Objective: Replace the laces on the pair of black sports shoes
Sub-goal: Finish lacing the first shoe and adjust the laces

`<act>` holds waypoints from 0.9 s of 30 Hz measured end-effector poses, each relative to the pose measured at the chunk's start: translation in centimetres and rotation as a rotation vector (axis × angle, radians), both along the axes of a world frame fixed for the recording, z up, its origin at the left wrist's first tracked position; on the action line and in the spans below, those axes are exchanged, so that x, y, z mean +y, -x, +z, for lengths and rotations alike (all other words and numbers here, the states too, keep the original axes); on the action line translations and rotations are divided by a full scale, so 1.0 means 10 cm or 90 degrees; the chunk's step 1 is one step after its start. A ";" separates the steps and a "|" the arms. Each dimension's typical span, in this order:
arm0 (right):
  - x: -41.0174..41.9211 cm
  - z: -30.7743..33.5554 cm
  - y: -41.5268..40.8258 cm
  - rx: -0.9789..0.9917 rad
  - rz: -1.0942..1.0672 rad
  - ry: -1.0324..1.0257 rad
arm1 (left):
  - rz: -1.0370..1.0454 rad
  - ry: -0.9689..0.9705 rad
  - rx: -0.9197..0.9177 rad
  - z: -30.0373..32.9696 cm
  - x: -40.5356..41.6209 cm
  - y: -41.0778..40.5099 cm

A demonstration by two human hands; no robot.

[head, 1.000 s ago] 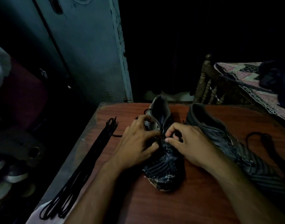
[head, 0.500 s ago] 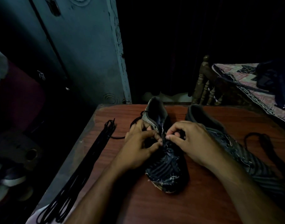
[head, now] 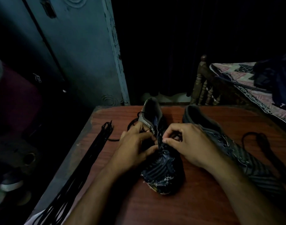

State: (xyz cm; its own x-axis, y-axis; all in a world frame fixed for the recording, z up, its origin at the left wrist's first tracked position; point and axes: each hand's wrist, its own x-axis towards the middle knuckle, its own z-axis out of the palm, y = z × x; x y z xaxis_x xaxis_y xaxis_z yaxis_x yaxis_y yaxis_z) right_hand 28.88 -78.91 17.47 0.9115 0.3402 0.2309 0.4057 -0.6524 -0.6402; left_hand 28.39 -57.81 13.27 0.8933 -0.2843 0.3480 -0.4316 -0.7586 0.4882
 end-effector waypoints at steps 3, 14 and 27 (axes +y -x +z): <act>0.01 -0.04 -0.01 -0.011 0.002 -0.006 | 0.014 -0.236 -0.046 0.11 0.05 0.06; 0.04 -0.06 -0.02 -0.018 0.012 -0.018 | 0.055 -0.302 -0.005 0.27 0.01 0.14; 0.01 -0.08 -0.03 0.051 0.007 -0.073 | -0.050 0.206 0.288 0.07 0.11 0.02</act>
